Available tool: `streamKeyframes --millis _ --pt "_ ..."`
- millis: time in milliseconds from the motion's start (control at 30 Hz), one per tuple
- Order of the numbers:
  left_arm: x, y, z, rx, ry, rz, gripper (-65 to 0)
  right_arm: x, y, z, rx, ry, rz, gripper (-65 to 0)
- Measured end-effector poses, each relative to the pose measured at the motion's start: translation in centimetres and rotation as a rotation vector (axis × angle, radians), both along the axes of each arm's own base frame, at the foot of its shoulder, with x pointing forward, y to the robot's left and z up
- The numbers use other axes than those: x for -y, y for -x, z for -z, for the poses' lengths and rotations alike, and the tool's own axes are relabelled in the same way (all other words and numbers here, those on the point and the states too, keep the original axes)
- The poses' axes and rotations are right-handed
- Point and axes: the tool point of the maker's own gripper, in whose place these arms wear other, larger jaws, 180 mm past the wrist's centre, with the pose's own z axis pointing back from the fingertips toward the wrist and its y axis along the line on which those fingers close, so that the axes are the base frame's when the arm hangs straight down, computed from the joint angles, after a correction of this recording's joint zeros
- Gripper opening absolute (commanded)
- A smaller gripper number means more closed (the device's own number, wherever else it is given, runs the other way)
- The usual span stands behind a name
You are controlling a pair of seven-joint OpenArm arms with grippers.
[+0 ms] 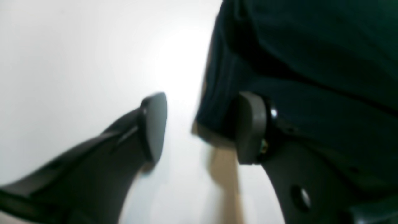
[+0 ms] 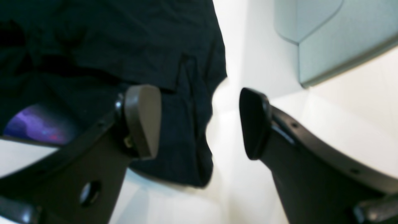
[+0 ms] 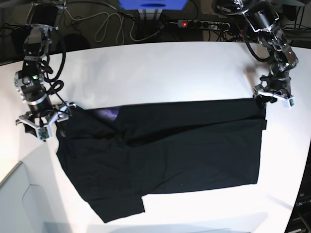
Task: Fold the T-shirt properly
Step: 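Regrasp the folded edge of the shirt with both grippers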
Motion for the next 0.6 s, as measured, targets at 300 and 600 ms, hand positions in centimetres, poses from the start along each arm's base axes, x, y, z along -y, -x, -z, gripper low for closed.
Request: streamKeyframes --millis 300,600 --pt "-0.2 0.1 0.6 -0.014 0.010 -0.013 -65.0 3.7 3.5 1.5 -0.060 0.024 0.099 -26.2" --pt "-0.2 0.1 0.7 -0.015 0.016 -0.014 -65.0 2.8 4.9 4.2 -0.147 0.000 0.044 -26.1"
